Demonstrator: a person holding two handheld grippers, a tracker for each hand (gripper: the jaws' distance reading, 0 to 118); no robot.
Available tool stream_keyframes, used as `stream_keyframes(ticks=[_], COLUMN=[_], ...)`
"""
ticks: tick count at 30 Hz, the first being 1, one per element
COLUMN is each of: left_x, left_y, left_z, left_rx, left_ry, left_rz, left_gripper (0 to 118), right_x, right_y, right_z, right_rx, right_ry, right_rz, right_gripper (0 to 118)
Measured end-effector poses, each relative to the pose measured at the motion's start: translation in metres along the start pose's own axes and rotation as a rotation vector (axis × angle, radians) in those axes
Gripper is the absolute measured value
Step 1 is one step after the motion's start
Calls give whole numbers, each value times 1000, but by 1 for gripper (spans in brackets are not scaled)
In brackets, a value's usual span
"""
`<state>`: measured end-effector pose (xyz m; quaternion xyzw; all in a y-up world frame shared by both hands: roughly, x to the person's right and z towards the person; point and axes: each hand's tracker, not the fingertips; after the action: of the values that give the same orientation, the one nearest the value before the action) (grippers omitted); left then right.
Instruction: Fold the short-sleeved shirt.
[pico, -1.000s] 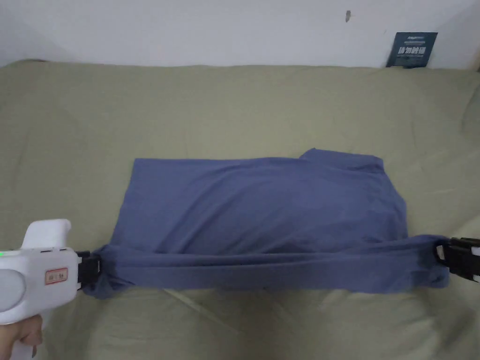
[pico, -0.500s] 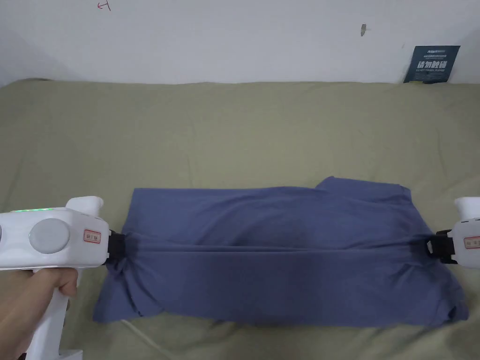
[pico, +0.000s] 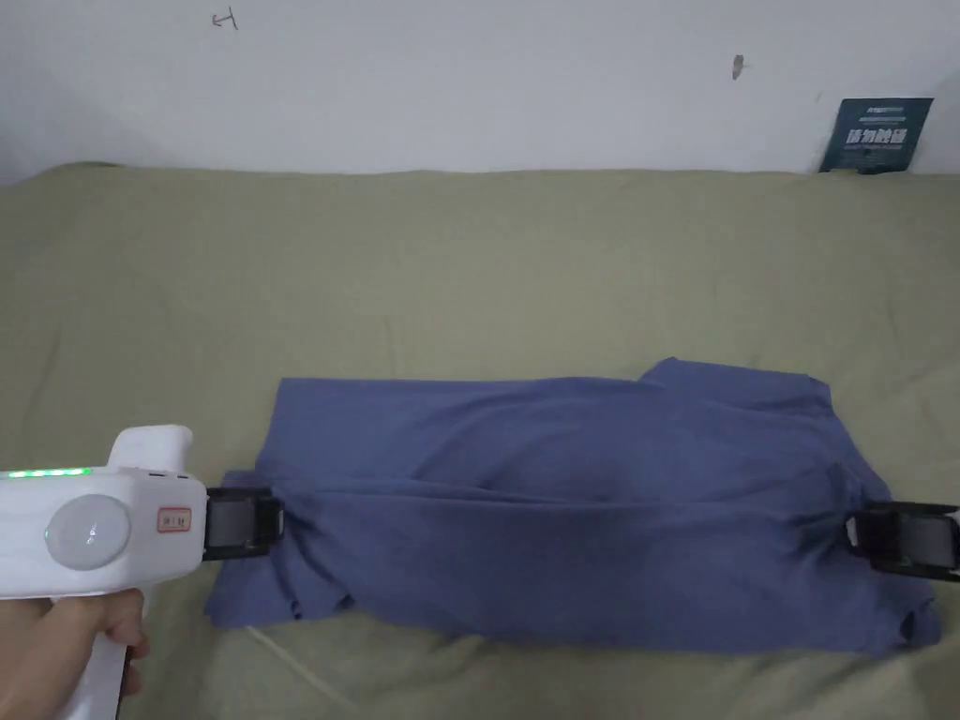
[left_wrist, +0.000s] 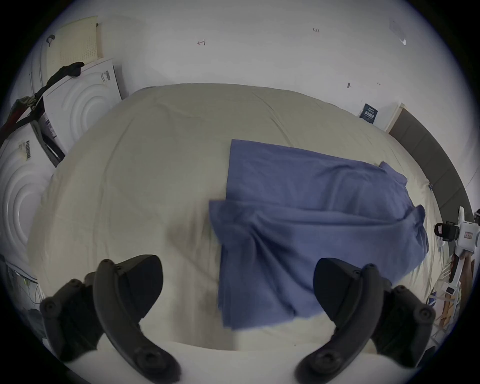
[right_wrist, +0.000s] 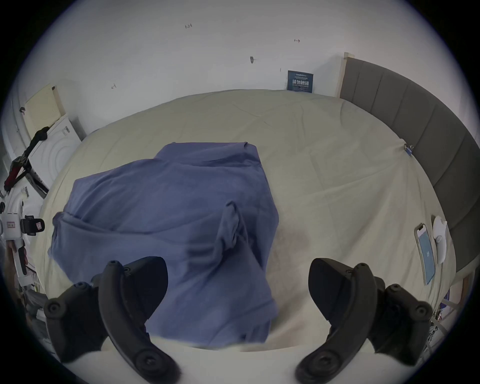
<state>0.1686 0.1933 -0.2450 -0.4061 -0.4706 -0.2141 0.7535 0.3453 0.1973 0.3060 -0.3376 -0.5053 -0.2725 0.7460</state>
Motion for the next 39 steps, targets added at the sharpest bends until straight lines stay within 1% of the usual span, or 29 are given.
stream_keyframes(ticks=[1,2,3,4,6,7,8,10,11,12,13,14,16,17,18,23,24,25,26,27,28,29,31,32,33,35,36,37,39], left_x=[0,-1,-1,-8,-9,-10,-26,-31,-34,4,5,4,3,4,6,11,12,11,11,12,10,12,14,12,12,13,-7,-6,-5], left_y=[0,1,1,-40,-36,-32,-83,-91,-90,-85,-83,-80,-75,-73,-70,-55,-58,-58,-58,-58,-58,-55,-53,-56,-56,-55,-51,-51,-50], left_z=[0,0,-1,25,20,14,23,17,14,43,40,35,20,19,19,-13,-20,-20,-18,-17,-14,-13,-14,-14,-14,-14,-29,-30,-30], left_rx=[11,21,28,27,32,24,14,11,13,9,-3,-24,-61,-39,-16,-113,-111,-114,-106,-103,-78,-89,-105,-103,-105,-102,-105,-102,-104], left_ry=[2,13,27,16,4,7,0,5,8,7,4,2,32,28,24,82,73,64,57,68,54,26,37,41,35,28,30,31,34], left_rz=[-1,-2,-2,9,44,47,52,57,51,47,47,53,93,96,102,39,41,42,48,39,22,23,-24,-23,-2,9,2,-1,-2], left_gripper=[96,65,25,0,0,0,0,0,4,16,25,25,102,118,118,117,110,89,43,11,6,6,6,6,6,6,6,6,6], right_x=[9,8,6,4,-1,-2,-3,-4,-4,-4,-4,-3,1,2,3,5,5,9,11,12,13,13,17,18,18,21,23,30,31], right_y=[-13,-22,-34,-45,-64,-70,-74,-83,-84,-86,-89,-88,-88,-89,-88,-83,-81,-80,-79,-77,-76,-75,-71,-69,-69,-64,-62,-58,-51], right_z=[5,10,16,21,30,34,37,37,38,37,37,35,32,31,29,19,18,12,11,10,9,8,6,5,5,2,-5,-3,-14], right_rx=[-1,12,35,47,79,75,73,73,65,60,54,46,35,29,19,4,0,-3,-1,-3,-2,0,0,2,10,-5,-46,72,-44], right_ry=[-3,2,16,29,13,30,51,45,44,47,49,45,47,42,35,22,23,23,20,18,16,15,10,9,5,4,13,5,13], right_rz=[1,6,-10,-29,-47,-41,-49,-51,-37,-29,-26,-28,-29,-25,-19,-1,2,4,6,9,14,17,18,15,2,-21,-40,-84,-41], right_gripper=[100,71,39,3,3,3,3,3,3,3,3,3,3,3,3,3,3,3,3,3,3,3,3,7,30,118,112,107,108])
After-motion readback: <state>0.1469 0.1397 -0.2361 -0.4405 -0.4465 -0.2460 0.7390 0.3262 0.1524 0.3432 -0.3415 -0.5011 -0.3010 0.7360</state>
